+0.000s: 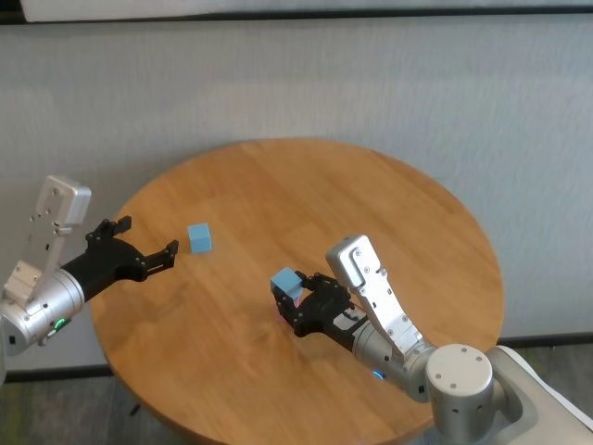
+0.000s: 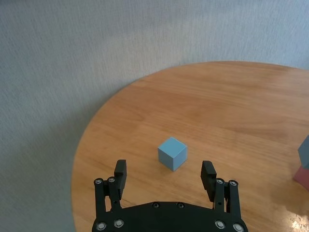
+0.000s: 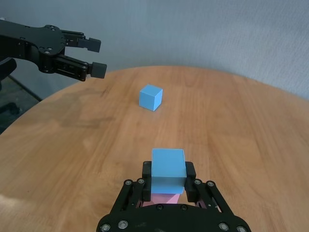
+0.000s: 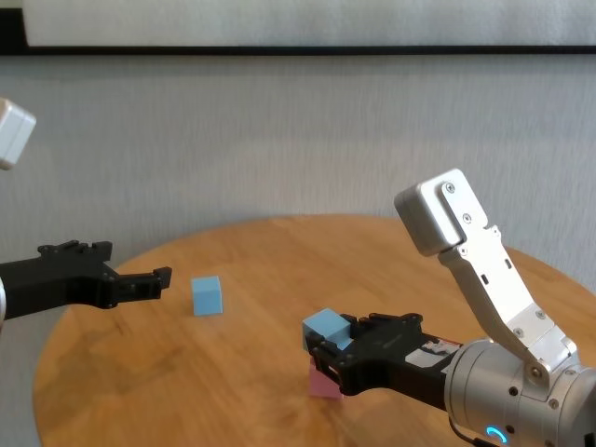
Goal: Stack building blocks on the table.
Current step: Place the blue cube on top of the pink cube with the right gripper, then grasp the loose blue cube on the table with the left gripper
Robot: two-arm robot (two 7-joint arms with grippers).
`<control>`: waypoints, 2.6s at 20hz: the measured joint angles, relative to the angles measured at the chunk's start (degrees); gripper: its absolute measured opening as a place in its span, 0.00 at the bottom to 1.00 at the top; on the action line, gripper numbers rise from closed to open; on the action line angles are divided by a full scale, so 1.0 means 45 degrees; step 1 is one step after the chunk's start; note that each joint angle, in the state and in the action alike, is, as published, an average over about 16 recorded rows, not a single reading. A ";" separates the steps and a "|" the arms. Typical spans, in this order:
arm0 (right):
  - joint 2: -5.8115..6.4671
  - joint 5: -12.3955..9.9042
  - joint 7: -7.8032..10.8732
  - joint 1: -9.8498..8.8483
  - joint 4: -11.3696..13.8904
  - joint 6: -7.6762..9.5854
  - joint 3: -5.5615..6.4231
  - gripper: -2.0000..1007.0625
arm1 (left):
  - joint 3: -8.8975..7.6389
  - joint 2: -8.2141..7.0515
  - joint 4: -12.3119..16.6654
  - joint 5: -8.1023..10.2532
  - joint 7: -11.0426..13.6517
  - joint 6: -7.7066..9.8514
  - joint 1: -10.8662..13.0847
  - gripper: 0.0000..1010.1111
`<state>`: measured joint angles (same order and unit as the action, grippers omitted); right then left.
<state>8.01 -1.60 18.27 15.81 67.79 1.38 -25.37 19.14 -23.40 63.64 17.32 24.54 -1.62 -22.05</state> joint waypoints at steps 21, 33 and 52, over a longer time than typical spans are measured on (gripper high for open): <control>0.0039 0.0077 0.0064 -0.0070 0.0162 0.0057 -0.0005 0.54 | 0.0000 0.0000 0.0000 0.0000 0.0000 0.0000 0.0000 0.99; 0.0155 -0.0433 -0.0017 -0.0103 0.0807 0.0083 0.0530 0.91 | 0.0000 0.0000 0.0000 0.0000 0.0000 0.0000 0.0000 0.99; 0.0699 -0.1004 -0.0801 0.0914 -0.0783 -0.0335 0.2268 1.00 | -0.0041 -0.0038 0.0191 0.0003 0.0096 -0.0013 0.0054 0.99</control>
<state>11.16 -6.12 14.67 19.93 64.27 -0.12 -15.16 18.95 -23.57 64.50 17.33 24.97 -1.68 -21.81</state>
